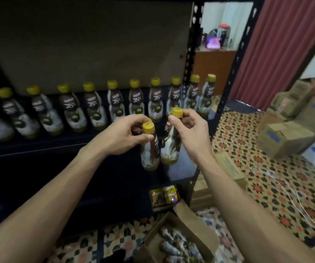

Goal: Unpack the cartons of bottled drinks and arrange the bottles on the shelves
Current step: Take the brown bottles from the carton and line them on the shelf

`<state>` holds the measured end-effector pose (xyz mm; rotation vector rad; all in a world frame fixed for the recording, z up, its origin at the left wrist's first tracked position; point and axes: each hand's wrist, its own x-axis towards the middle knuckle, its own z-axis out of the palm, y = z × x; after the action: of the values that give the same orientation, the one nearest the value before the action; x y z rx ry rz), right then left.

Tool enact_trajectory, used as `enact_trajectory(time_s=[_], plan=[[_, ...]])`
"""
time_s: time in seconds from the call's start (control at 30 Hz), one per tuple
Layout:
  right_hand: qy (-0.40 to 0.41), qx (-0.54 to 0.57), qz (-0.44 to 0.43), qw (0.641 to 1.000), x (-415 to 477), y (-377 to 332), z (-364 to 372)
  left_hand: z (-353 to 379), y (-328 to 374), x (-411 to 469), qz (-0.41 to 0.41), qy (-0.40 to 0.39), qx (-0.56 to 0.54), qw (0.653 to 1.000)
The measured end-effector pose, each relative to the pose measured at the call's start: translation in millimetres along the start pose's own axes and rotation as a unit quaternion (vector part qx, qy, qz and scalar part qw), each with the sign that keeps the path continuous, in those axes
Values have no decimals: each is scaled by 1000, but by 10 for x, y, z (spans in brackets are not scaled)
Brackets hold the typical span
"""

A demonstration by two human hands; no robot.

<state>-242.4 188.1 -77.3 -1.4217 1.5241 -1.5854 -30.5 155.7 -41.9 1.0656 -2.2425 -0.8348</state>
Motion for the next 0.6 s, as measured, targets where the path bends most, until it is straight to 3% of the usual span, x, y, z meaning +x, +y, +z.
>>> enact_trajectory(time_s=[0.23,0.6], plan=[[-24,79,-52,995,372,-831,635,-988,118,-274,-33,132,35,990],[-28,155,-40,987,942,-1745,1693,-2346,-260,-489,5,345,-72,936]])
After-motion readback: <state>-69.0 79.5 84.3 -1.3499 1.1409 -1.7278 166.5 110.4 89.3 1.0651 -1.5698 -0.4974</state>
